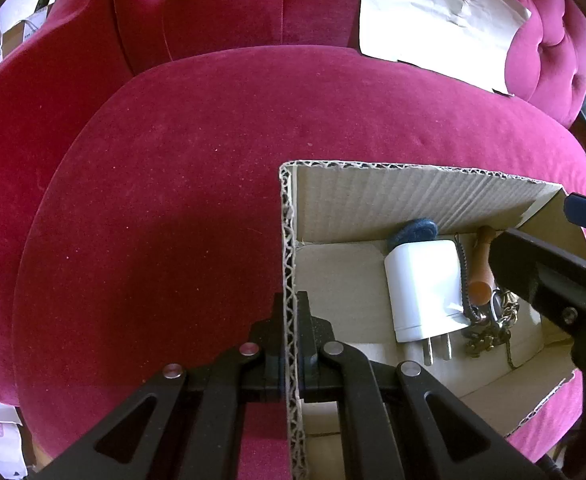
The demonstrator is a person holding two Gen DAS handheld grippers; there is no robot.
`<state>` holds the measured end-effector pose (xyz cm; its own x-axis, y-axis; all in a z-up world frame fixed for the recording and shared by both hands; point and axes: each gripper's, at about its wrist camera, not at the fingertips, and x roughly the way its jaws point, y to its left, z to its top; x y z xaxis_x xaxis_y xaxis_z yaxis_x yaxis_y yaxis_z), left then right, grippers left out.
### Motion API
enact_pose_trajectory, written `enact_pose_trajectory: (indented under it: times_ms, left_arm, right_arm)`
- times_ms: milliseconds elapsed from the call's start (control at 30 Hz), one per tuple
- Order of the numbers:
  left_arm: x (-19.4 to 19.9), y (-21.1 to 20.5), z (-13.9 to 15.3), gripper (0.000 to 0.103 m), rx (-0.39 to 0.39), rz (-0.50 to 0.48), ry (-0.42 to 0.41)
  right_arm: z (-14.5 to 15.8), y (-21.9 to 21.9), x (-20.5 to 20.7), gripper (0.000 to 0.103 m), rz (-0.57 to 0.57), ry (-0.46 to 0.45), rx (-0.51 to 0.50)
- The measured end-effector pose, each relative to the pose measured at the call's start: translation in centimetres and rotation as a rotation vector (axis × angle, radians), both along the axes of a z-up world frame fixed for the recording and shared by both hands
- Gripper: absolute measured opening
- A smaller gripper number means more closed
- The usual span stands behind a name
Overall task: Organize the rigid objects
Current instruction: 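Move the right gripper back over the black cylindrical cap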
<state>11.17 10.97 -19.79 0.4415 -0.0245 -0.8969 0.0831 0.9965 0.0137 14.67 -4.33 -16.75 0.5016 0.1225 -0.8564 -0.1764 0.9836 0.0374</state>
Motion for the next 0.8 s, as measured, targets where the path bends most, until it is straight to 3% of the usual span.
enact_pose_trajectory:
  times_ms: [800]
  left_arm:
    - [0.0, -0.2, 0.0, 0.003, 0.012, 0.001, -0.003]
  right_arm:
    - [2.1, -6.1, -2.6, 0.103, -0.012, -0.03, 0.031]
